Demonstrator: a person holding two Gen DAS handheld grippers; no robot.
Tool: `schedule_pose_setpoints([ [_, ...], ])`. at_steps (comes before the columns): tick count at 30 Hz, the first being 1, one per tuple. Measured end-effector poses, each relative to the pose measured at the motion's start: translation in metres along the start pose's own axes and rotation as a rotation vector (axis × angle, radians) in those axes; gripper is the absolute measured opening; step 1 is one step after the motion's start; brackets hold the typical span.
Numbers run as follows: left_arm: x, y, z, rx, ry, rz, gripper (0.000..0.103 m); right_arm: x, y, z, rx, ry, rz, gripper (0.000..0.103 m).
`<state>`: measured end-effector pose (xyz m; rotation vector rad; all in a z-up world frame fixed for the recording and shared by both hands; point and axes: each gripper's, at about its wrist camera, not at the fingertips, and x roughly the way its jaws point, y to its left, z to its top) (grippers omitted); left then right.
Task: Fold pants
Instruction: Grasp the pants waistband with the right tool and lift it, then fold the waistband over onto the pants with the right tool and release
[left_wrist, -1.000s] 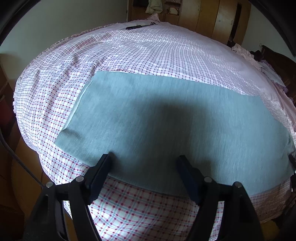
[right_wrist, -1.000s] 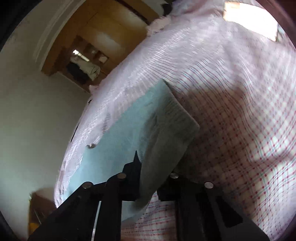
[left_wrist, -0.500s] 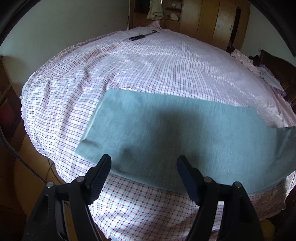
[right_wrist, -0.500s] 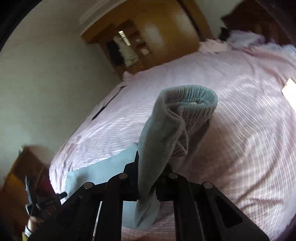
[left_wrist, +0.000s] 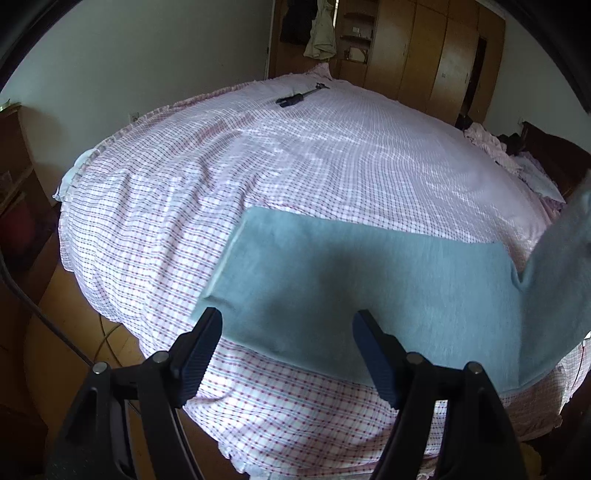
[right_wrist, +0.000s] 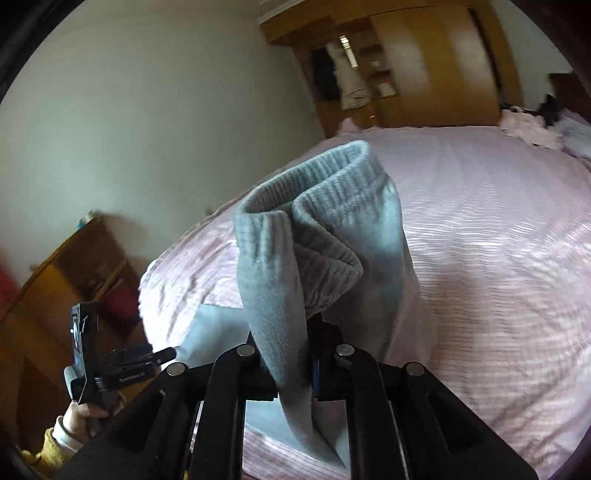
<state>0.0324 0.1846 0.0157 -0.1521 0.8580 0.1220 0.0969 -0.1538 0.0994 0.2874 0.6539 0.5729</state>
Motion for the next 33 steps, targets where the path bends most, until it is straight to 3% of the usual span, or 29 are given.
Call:
schedule_pose_setpoints([
  [13, -0.005, 0.048, -0.005, -0.103, -0.018, 0.025, 0.077, 0.111, 0.070, -0.024, -0.102, 0.183, 0.091, 0.005],
  [18, 0.001, 0.053, -0.010, -0.102, -0.006, 0.021, 0.077, 0.150, 0.080, -0.044, -0.126, 0.309, 0.162, 0.020],
  [22, 0.011, 0.051, -0.012, -0.101, 0.022, -0.013, 0.077, 0.150, 0.075, -0.056, -0.103, 0.355, 0.219, 0.031],
  [26, 0.016, 0.045, -0.013, -0.103, 0.036, -0.043, 0.077, 0.134, 0.072, -0.058, -0.130, 0.338, 0.210, 0.037],
  [33, 0.013, 0.023, -0.011, -0.111, 0.043, -0.178, 0.077, 0.101, 0.044, -0.071, -0.171, 0.328, 0.043, 0.038],
])
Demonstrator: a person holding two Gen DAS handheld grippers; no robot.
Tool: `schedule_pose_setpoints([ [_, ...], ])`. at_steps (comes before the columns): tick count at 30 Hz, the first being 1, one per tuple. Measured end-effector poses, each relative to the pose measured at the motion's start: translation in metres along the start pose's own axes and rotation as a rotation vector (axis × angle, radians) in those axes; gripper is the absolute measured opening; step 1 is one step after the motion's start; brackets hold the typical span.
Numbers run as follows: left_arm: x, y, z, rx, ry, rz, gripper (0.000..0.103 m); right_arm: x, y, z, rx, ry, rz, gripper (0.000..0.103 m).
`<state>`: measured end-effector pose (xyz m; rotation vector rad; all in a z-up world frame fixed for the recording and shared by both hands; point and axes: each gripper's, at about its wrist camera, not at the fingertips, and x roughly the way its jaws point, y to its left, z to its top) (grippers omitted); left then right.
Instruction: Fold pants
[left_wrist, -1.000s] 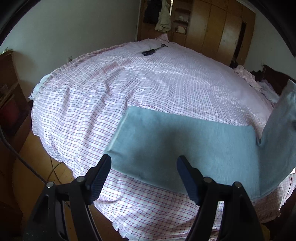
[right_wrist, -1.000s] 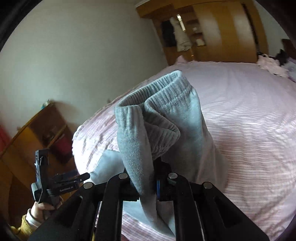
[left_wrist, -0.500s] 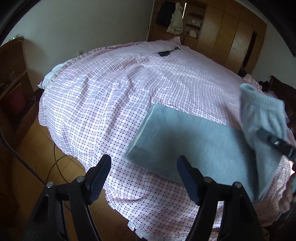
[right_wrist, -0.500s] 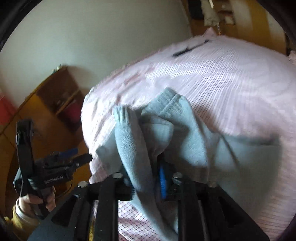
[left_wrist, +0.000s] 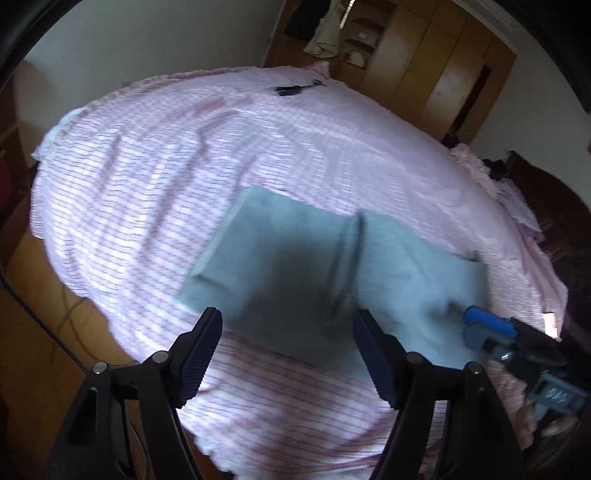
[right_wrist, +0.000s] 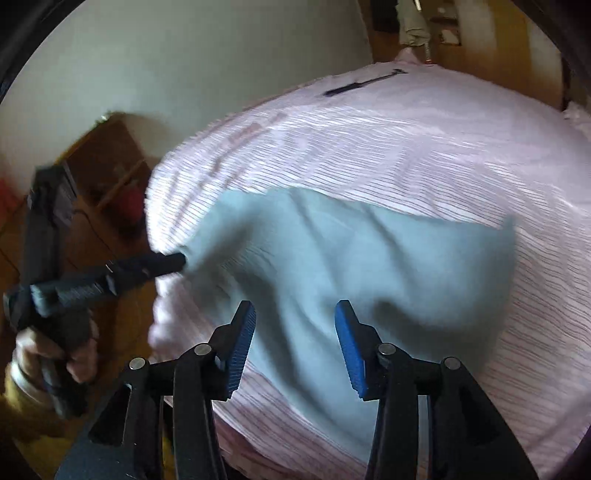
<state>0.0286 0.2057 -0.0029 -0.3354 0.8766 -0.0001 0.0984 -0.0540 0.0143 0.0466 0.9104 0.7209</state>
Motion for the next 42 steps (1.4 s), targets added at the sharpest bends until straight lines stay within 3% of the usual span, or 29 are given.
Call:
schedule_pose_setpoints([
  [8, 0.028, -0.041, 0.000, 0.029, 0.080, -0.124, 0.077, -0.009, -0.028, -0.038, 0.077, 0.051, -0.039, 0.038],
  [12, 0.056, -0.049, 0.000, 0.059, 0.145, -0.083, 0.077, 0.004, -0.037, -0.047, 0.137, 0.101, -0.006, 0.038],
  [16, 0.069, -0.047, 0.000, 0.038, 0.142, -0.063, 0.076, 0.006, -0.037, -0.049, 0.137, 0.101, 0.015, 0.038],
  [20, 0.067, -0.045, 0.000, 0.024, 0.133, -0.053, 0.048, 0.005, -0.035, -0.052, 0.130, 0.096, 0.033, 0.038],
  [22, 0.057, -0.040, -0.001, 0.002, 0.134, -0.085, 0.045, 0.009, -0.035, -0.055, 0.130, 0.115, 0.043, 0.038],
  [24, 0.048, -0.035, -0.002, -0.011, 0.115, -0.102, 0.046, 0.019, -0.035, -0.059, 0.133, 0.163, 0.042, 0.038],
  [26, 0.049, -0.032, 0.001, -0.003, 0.119, -0.060, 0.050, 0.027, -0.037, -0.063, 0.151, 0.198, 0.040, 0.038],
  [27, 0.054, -0.031, 0.002, 0.003, 0.139, -0.040, 0.057, 0.026, -0.038, -0.064, 0.157, 0.195, 0.046, 0.038],
  [29, 0.063, -0.030, 0.004, 0.003, 0.182, -0.037, 0.057, 0.020, -0.039, -0.062, 0.158, 0.174, 0.055, 0.038],
  [32, 0.066, -0.041, 0.009, 0.045, 0.177, -0.055, 0.059, 0.009, -0.041, -0.062, 0.160, 0.138, 0.055, 0.038],
  [35, 0.072, -0.051, 0.010, 0.068, 0.188, -0.059, 0.069, 0.001, -0.044, -0.062, 0.169, 0.108, 0.064, 0.038],
  [42, 0.090, -0.056, 0.005, 0.079, 0.176, 0.008, 0.069, -0.009, -0.059, -0.065, 0.228, 0.059, 0.045, 0.038],
])
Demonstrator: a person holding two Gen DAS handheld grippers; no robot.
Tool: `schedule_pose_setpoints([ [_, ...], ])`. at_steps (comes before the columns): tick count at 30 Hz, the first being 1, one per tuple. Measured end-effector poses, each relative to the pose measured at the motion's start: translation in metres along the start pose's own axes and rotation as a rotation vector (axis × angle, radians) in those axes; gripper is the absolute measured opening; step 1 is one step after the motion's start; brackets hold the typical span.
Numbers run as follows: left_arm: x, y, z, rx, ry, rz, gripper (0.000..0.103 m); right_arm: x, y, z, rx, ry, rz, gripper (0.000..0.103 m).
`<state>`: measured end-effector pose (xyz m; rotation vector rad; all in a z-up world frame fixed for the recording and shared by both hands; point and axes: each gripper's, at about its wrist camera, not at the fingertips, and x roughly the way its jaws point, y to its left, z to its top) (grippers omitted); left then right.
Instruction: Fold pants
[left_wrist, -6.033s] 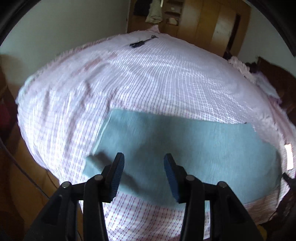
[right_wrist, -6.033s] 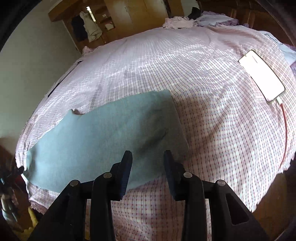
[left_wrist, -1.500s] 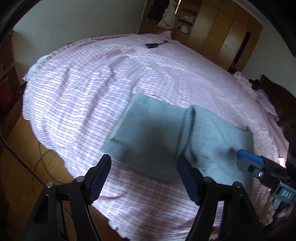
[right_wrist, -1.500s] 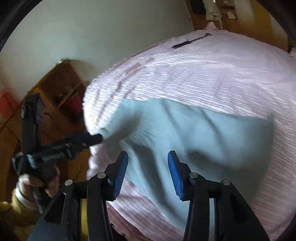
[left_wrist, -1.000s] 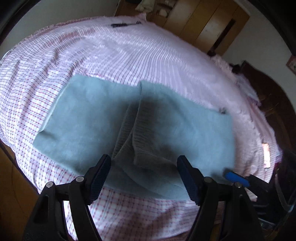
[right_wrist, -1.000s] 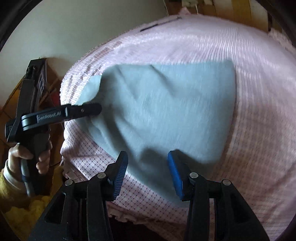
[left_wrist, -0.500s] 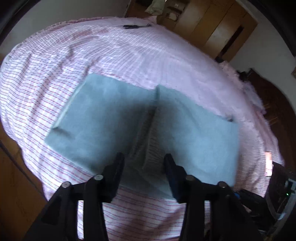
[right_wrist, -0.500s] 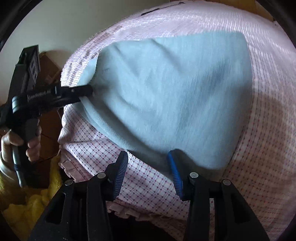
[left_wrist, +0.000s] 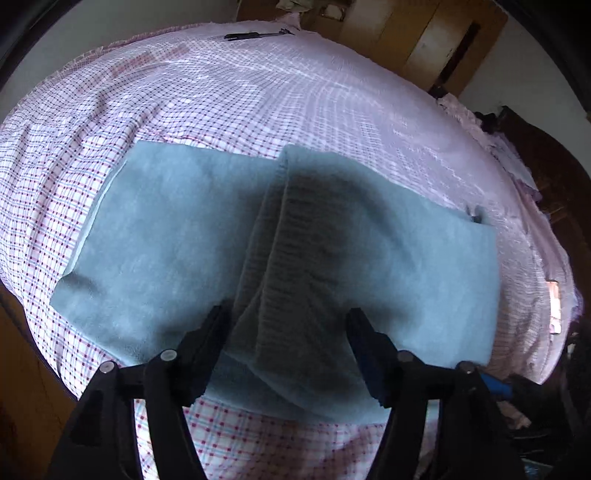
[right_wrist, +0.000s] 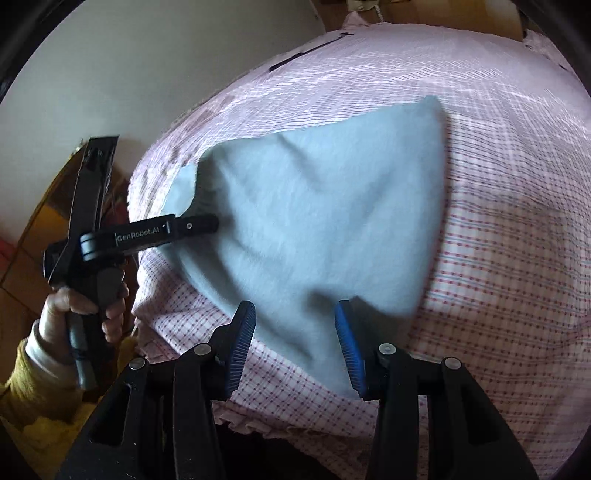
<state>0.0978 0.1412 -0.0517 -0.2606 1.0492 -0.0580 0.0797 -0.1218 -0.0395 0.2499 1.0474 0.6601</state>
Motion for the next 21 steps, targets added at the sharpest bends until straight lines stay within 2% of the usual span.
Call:
schedule_pose_setpoints([
  [4, 0.011, -0.008, 0.000, -0.012, -0.019, 0.059, 0.069, -0.001, -0.001, 0.000, 0.010, -0.011, 0.008, 0.038],
  [8, 0.020, -0.020, -0.003, 0.047, -0.056, 0.119, 0.069, -0.005, -0.002, -0.005, 0.001, -0.019, 0.004, 0.038],
  [10, 0.018, -0.020, -0.005, 0.058, -0.064, 0.116, 0.057, -0.006, -0.003, -0.004, 0.004, -0.024, 0.006, 0.038],
  [11, 0.017, -0.018, -0.006, 0.052, -0.065, 0.102, 0.039, -0.007, -0.004, -0.004, 0.006, -0.029, 0.006, 0.038],
  [12, 0.013, -0.016, -0.006, 0.036, -0.062, 0.068, 0.036, -0.009, -0.004, -0.004, 0.008, -0.034, 0.006, 0.038],
  [14, 0.006, -0.014, -0.006, 0.020, -0.069, 0.044, 0.032, -0.015, -0.008, -0.005, 0.012, -0.044, 0.005, 0.038],
  [21, -0.037, -0.032, -0.006, 0.118, -0.185, 0.036, 0.030, -0.027, -0.012, -0.010, 0.022, -0.065, -0.005, 0.038],
])
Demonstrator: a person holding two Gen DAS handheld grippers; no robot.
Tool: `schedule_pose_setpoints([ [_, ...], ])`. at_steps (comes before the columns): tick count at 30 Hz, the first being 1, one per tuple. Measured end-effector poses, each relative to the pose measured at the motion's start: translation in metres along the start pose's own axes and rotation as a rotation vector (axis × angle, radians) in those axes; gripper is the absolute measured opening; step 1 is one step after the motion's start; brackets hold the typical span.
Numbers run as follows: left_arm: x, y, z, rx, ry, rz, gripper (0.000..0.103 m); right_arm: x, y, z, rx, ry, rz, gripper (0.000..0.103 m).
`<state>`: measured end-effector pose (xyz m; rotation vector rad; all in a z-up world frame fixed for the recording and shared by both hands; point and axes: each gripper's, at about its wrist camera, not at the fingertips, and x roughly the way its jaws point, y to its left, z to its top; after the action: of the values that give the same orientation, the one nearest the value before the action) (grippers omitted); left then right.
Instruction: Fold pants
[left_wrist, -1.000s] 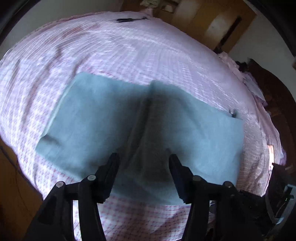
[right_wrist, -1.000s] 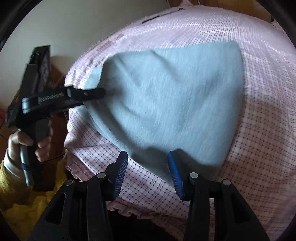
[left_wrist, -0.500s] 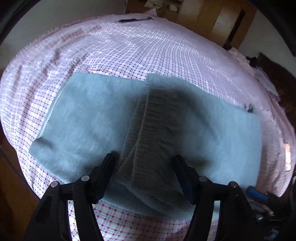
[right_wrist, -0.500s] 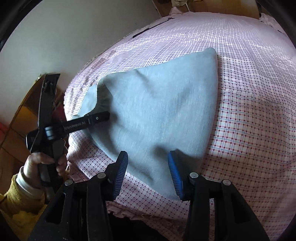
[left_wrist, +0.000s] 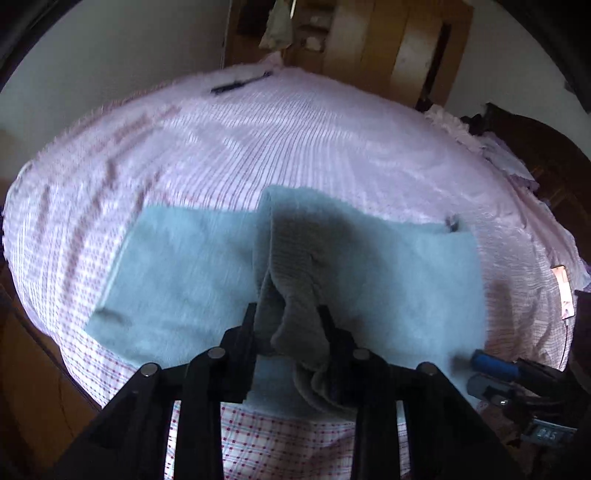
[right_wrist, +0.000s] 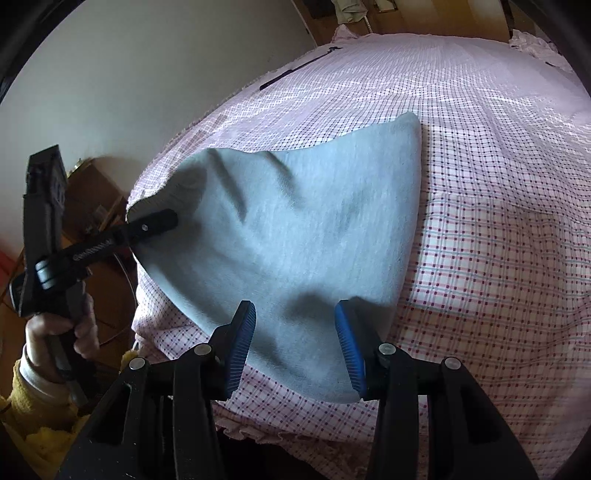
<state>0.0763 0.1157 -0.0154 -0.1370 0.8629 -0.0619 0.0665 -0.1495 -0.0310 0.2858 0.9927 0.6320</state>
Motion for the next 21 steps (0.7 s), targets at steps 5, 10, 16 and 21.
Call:
schedule_pose_setpoints([
  [5, -0.014, 0.001, 0.013, 0.007, -0.043, -0.020, 0.029, -0.009, -0.002, -0.001, 0.003, -0.017, -0.009, 0.038],
  [10, -0.047, 0.006, 0.035, 0.039, -0.130, 0.004, 0.029, -0.011, -0.013, 0.007, 0.027, -0.020, -0.010, 0.038],
  [16, -0.075, 0.043, 0.050, 0.037, -0.195, 0.082, 0.029, -0.005, -0.009, 0.010, 0.011, 0.010, -0.016, 0.038],
  [21, -0.060, 0.092, 0.033, -0.066, -0.132, 0.129, 0.029, 0.004, -0.004, 0.010, -0.008, 0.040, -0.029, 0.038],
])
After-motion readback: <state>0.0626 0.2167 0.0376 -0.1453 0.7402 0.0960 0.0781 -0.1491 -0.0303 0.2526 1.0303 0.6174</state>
